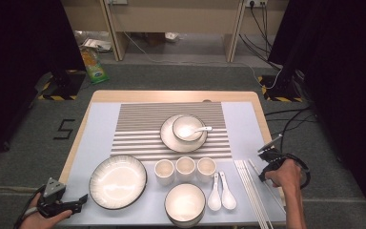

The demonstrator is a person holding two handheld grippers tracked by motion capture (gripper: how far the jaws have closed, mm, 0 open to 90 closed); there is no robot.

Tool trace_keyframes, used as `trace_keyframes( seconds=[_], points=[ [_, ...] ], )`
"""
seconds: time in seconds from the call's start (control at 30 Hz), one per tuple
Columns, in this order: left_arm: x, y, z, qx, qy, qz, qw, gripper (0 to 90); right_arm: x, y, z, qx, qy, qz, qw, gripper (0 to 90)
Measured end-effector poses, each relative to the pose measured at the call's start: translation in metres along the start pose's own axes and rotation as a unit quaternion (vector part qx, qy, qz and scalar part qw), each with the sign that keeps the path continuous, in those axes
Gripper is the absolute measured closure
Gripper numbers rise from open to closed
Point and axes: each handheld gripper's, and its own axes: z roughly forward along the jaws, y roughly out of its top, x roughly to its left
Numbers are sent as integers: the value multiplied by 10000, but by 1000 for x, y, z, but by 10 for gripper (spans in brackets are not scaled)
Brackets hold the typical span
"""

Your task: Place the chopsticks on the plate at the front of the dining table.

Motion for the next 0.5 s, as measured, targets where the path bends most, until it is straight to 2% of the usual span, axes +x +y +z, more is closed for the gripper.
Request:
trace_keyframes(
  seconds=[0.2,0.5],
  points=[
    [0,0,0,10,1,2,10000,93,-2,-2,-11,-144,31,-39,9999,846],
    [0,0,0,-5,2,-8,10000,93,-4,-2,-34,-539,140,-61,9984,846]
  ],
)
